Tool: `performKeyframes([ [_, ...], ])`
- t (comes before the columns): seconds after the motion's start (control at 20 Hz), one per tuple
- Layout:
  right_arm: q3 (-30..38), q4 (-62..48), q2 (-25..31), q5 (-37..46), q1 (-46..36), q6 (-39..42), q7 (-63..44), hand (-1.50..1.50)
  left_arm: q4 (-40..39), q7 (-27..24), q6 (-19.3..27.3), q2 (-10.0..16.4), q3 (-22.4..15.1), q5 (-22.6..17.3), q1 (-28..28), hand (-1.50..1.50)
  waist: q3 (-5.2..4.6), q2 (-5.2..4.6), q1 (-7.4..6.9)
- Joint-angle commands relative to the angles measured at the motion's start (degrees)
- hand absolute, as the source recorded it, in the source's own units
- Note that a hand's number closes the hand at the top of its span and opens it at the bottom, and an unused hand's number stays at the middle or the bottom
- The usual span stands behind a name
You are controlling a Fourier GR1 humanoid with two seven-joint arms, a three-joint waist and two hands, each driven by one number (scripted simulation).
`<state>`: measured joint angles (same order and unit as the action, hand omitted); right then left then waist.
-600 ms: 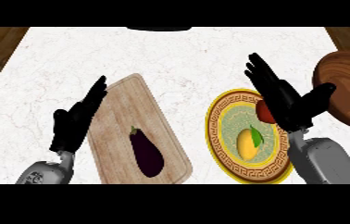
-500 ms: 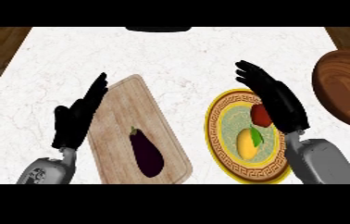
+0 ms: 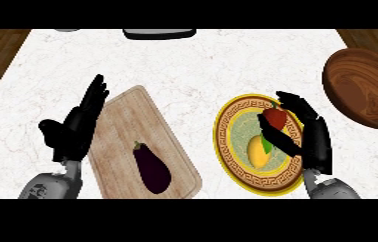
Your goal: Pick the lemon from the plate and place it in the bowl
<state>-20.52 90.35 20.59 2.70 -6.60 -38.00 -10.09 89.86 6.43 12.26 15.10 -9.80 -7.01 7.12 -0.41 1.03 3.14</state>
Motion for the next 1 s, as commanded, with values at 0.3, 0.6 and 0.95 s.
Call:
performKeyframes([
  [0.3, -9.2, 16.3, -8.0, 27.5, 17.7, -25.6, 3.1, -1.5, -0.3, -3.1, -0.9, -1.3, 0.5, -0.1, -0.4, 0.0, 0.21, -0.66, -1.65],
  [0.6, -4.6, 24.8, -10.7, 46.3, 25.0, -13.8, -17.8, -1.5, 1.5, -0.6, 1.3, -3.4, -2.0, 2.2, -0.2, 0.0, 0.04, -0.82, -1.88],
  [0.95, -2.3, 32.0, -16.4, 53.3, 18.9, 8.4, -39.7, -1.5, 1.2, -0.3, 1.1, -4.9, -3.5, 3.2, 0.1, 0.0, 0.25, -1.03, -3.28],
])
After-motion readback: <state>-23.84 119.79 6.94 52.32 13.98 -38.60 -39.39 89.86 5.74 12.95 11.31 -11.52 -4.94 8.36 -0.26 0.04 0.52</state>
